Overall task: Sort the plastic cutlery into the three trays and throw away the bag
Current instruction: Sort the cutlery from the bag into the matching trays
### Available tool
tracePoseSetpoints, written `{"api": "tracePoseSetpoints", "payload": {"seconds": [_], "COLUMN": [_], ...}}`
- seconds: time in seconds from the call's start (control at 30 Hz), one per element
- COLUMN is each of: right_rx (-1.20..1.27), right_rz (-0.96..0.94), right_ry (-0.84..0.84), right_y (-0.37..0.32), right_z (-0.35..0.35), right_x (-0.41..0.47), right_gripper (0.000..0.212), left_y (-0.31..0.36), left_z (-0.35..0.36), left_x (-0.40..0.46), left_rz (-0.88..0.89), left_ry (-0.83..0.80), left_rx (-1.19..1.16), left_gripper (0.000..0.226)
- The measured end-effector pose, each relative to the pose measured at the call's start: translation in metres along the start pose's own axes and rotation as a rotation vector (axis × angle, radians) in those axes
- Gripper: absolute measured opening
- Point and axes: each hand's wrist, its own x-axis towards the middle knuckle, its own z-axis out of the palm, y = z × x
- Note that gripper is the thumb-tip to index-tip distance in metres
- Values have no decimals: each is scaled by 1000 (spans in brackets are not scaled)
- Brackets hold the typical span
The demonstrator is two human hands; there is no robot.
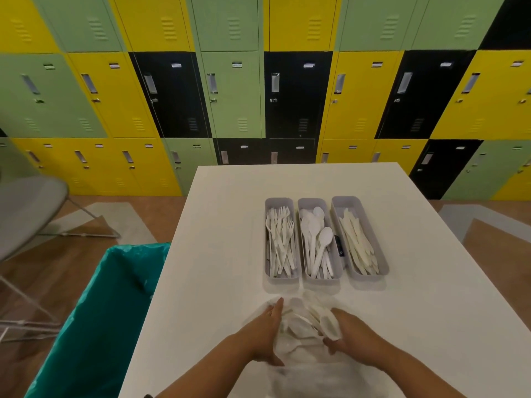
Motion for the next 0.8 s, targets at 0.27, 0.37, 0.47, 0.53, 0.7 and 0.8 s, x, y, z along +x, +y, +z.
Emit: {"api": "tracePoseSetpoints", "payload": {"seconds": [0.27, 0.37, 0.47, 0.53, 0.7, 0.8], "right_rx": [557, 839, 1116, 1194, 1348, 1339], "right_rz": [-71, -44, -26, -19, -33, -37], "right_ry": [-82, 8, 50, 97, 297, 392], "right_y": [-19, -26, -37, -45, -54, -55], "right_z": [-32, -39, -45, -50, -64, -69], "right_x": [-13, -15, -12, -10, -3, -2], "right_gripper": [11, 11, 11, 9, 10, 9], "left_y": [7, 16, 37, 53, 77, 89], "left_z": [-4, -10, -24, -34, -44, -46], "left_x": [1, -1, -4, -4, -5, -4], "left_rz": [-44, -43, 43, 102, 107, 70], "left_ry": [-10, 13, 152, 192, -34, -62], "left_rx": [-28, -54, -171, -341, -809, -1097], "left_gripper": [114, 115, 107, 89, 45, 47]}}
